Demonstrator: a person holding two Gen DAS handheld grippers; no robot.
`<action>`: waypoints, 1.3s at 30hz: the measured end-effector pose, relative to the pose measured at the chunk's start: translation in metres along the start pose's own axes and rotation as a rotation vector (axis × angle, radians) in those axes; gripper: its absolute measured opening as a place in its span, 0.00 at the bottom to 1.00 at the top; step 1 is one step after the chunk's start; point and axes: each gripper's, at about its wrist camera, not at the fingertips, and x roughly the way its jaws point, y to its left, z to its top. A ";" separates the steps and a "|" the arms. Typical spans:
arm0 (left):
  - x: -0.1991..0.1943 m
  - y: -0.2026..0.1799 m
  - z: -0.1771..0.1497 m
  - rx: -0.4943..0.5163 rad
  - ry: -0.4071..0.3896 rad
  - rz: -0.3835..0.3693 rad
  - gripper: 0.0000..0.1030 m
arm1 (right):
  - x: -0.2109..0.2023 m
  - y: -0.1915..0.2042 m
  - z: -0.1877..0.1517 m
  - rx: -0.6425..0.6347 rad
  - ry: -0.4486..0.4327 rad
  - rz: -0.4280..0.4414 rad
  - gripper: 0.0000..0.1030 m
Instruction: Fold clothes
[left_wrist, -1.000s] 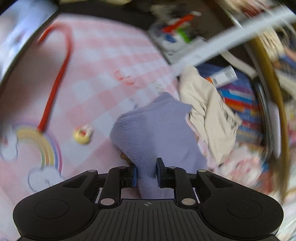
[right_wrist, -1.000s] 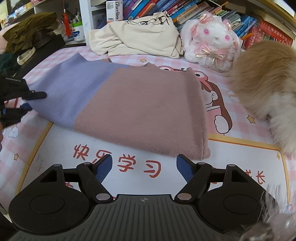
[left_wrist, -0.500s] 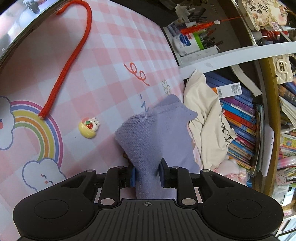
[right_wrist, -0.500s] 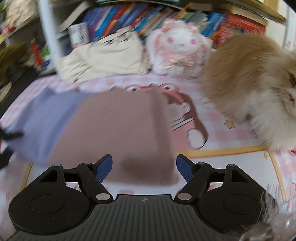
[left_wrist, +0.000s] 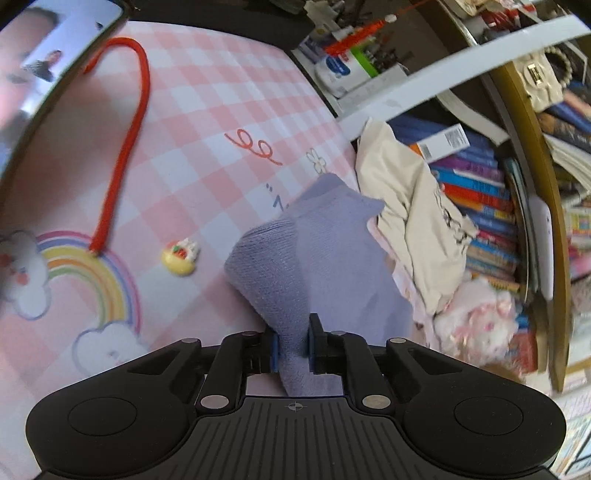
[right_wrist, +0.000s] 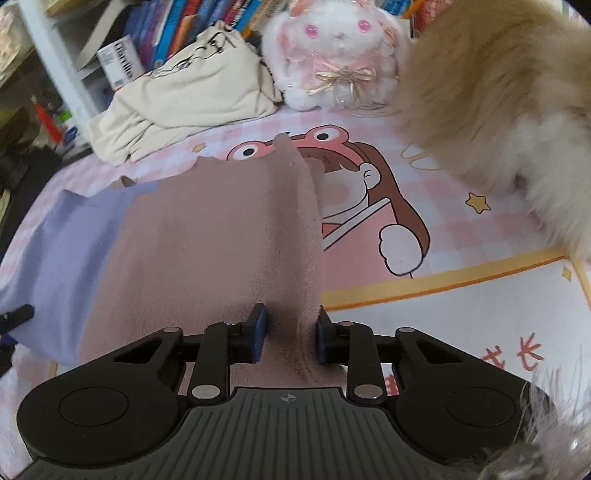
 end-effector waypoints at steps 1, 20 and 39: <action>-0.004 0.002 -0.002 0.001 0.012 -0.003 0.13 | -0.004 0.000 -0.004 -0.011 -0.001 -0.005 0.22; -0.030 0.015 -0.014 -0.005 0.070 0.032 0.26 | -0.017 -0.018 -0.029 0.029 -0.009 -0.042 0.54; -0.027 0.019 -0.019 -0.090 -0.046 0.032 0.25 | -0.016 -0.010 -0.025 -0.109 0.001 -0.032 0.51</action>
